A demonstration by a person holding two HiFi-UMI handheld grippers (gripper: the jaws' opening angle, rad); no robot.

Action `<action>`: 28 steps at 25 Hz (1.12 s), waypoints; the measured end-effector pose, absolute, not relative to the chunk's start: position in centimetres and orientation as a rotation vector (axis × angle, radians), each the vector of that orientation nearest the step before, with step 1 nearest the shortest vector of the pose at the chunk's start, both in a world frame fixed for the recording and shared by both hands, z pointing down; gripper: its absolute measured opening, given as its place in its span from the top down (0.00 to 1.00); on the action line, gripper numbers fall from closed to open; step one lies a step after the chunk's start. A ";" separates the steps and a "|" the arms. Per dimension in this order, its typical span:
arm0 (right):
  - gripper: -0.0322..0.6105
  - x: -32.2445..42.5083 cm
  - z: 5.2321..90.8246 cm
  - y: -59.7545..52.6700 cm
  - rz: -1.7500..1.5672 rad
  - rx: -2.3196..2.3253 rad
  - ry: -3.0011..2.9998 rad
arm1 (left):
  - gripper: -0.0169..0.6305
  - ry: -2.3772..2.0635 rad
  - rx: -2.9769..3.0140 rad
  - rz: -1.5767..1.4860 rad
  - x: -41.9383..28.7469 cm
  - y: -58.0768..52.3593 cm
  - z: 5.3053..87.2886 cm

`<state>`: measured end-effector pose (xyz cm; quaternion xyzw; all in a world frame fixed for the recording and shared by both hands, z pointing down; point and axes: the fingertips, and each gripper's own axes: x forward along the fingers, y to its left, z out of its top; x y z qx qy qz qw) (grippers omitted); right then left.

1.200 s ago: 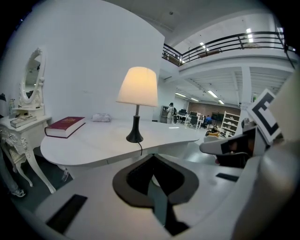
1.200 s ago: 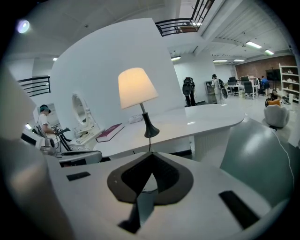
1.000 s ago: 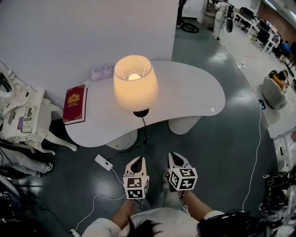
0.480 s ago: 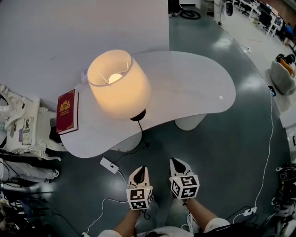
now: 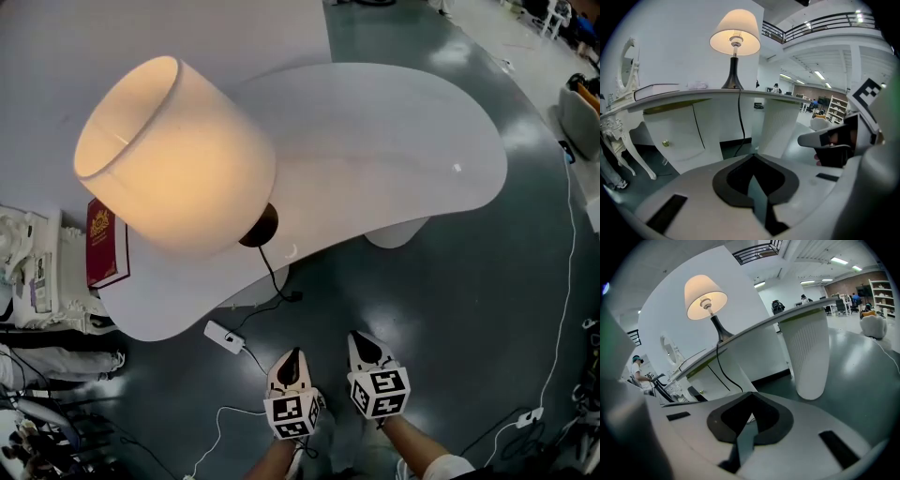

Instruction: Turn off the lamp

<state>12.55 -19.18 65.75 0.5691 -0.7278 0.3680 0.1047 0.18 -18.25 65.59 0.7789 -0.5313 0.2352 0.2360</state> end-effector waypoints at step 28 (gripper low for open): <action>0.95 13.1 79.4 -19.2 1.078 1.673 -2.084 | 0.96 -1.477 2.040 0.614 -0.2 -20.3 81.6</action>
